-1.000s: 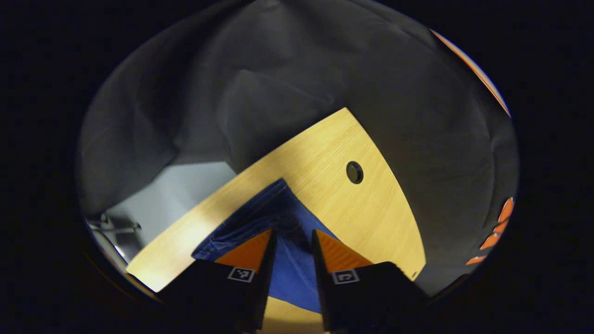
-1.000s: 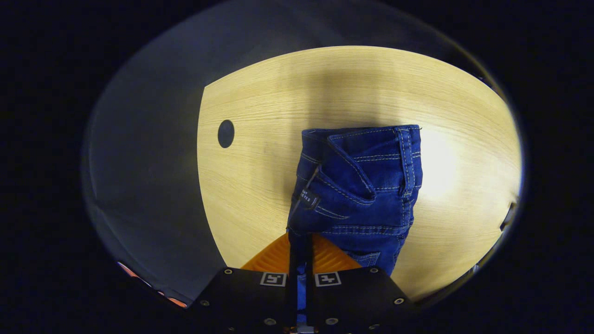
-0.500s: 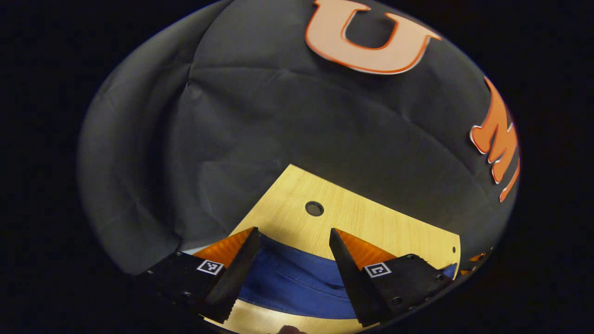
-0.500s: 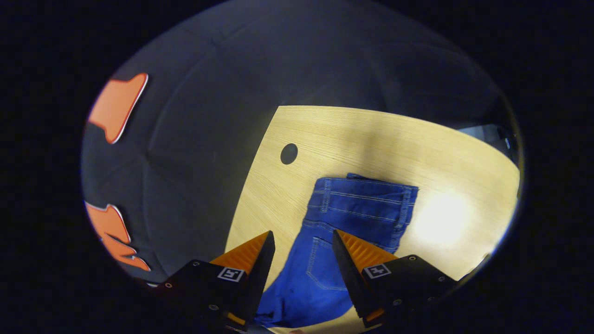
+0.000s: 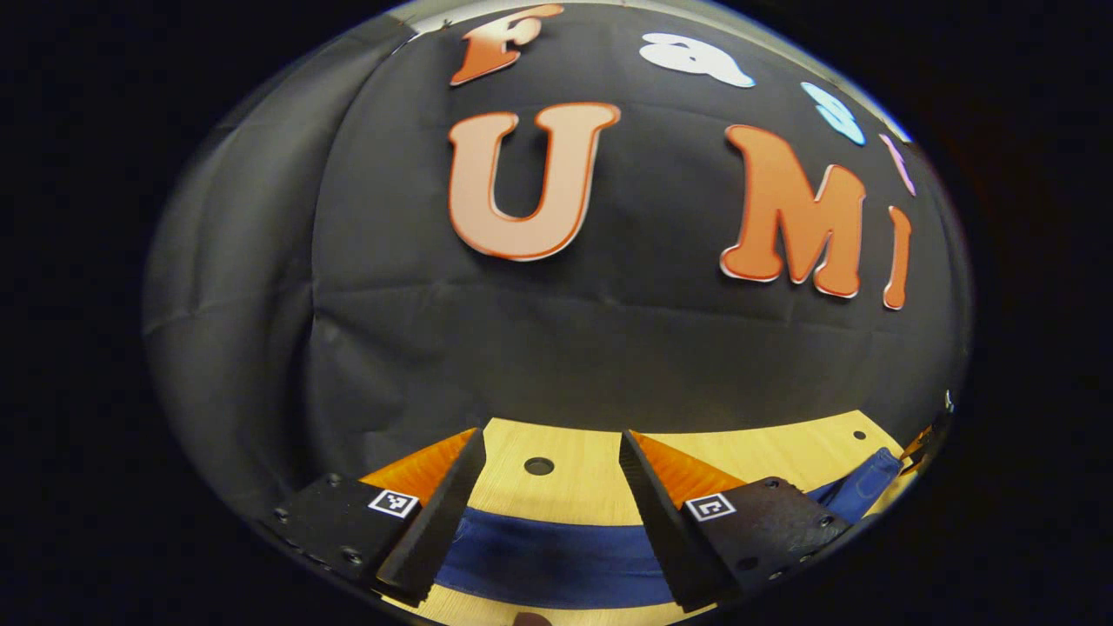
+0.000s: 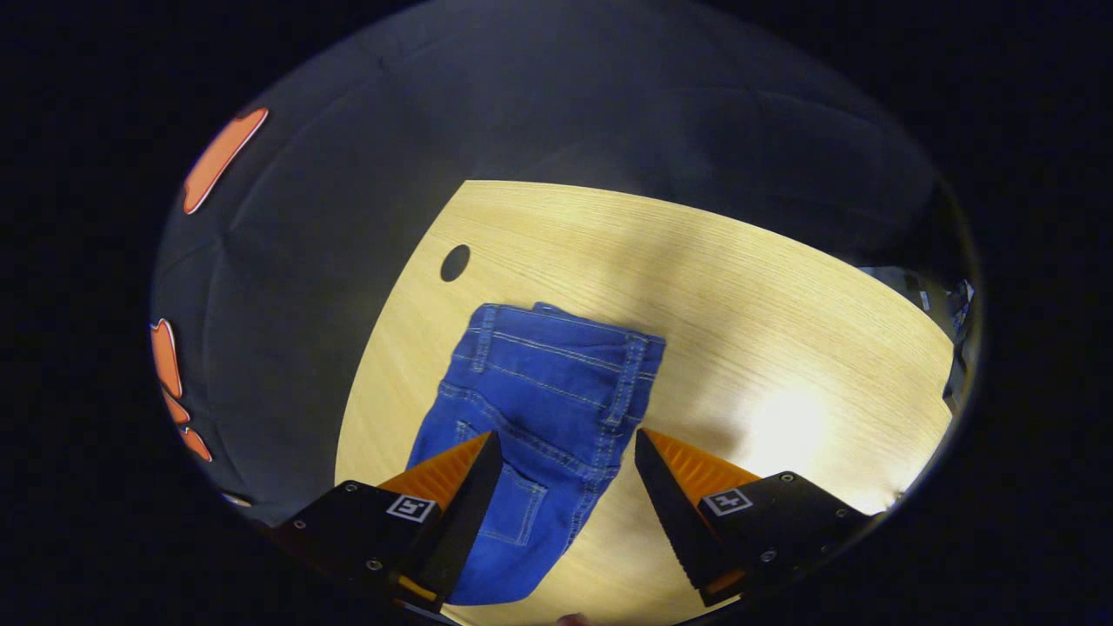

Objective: Grasp the waist and the cuffs of the jeans and fold them to make the two legs overlap; first hold the waist and fold one-third of the jeans toward the cuffs, then hold the cuffs and fold the remaining one-third in the same direction to finish folding.

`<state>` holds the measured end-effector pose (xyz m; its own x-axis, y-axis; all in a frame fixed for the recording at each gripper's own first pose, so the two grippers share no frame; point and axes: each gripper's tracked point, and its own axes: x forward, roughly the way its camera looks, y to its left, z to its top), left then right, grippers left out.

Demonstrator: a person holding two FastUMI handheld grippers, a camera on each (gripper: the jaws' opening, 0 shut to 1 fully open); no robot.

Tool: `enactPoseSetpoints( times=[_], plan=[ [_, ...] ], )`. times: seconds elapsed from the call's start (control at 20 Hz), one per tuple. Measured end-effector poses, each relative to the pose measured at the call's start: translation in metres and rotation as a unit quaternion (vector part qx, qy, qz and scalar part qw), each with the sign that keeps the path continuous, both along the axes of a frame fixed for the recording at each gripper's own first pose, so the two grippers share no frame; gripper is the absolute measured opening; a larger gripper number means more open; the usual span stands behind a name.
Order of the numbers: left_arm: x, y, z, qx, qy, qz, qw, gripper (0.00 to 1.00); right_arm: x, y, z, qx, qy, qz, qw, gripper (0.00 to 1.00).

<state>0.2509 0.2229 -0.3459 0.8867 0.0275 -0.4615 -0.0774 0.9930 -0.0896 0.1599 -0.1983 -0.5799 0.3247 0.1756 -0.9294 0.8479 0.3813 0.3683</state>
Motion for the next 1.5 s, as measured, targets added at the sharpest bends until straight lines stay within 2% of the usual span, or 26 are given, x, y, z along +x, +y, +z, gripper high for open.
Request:
enactPoseSetpoints(
  times=[0.3,0.5,0.65,0.75,0.8,0.9,0.95,1.0,1.1,1.25,1.3,1.5],
  plan=[
    [-0.028,-0.028,0.053,0.023,-0.04,-0.032,0.998,0.95,0.005,-0.019,-0.023,-0.042,-0.003,-0.008,0.999,0.96],
    [-0.035,-0.052,0.063,0.025,-0.039,-0.041,0.998,0.93,0.015,-0.027,-0.032,-0.037,-0.01,-0.027,0.999,0.94],
    [-0.045,-0.059,0.066,0.027,-0.033,-0.039,0.998,0.93,0.015,-0.032,-0.038,-0.051,-0.009,-0.026,0.998,0.92],
    [-0.052,-0.064,0.068,0.027,-0.029,-0.037,0.999,0.93,0.011,-0.034,-0.04,-0.06,-0.006,-0.016,0.998,0.8],
    [-0.057,-0.067,0.069,0.024,-0.028,-0.036,0.999,0.93,0.008,-0.037,-0.043,-0.068,-0.001,-0.014,0.998,0.61],
    [-0.065,-0.073,0.068,0.018,-0.024,-0.035,0.999,0.93,0.009,-0.035,-0.042,-0.071,-0.005,-0.006,0.997,0.41],
    [-0.068,-0.076,0.069,0.019,-0.024,-0.035,0.999,0.93,0.01,-0.035,-0.04,-0.072,-0.007,-0.003,0.997,0.35],
    [-0.071,-0.077,0.07,0.024,-0.025,-0.033,0.999,0.93,0.008,-0.038,-0.034,-0.079,-0.003,-0.009,0.997,0.34],
    [-0.077,-0.079,0.072,0.029,-0.027,-0.032,0.999,0.93,0.02,-0.036,-0.026,-0.09,-0.026,-0.005,0.996,0.17],
    [-0.084,-0.082,0.07,0.025,-0.022,-0.034,0.999,0.93,0.035,-0.036,0.002,-0.101,-0.071,0.006,0.992,0.17],
    [-0.085,-0.081,0.068,0.022,-0.02,-0.034,0.999,0.93,0.04,-0.034,0.01,-0.102,-0.083,0.011,0.991,0.11],
    [-0.088,-0.075,0.06,0.013,-0.012,-0.027,0.999,0.93,0.055,-0.023,0.057,-0.116,-0.133,0.045,0.983,0.11]
  ],
)
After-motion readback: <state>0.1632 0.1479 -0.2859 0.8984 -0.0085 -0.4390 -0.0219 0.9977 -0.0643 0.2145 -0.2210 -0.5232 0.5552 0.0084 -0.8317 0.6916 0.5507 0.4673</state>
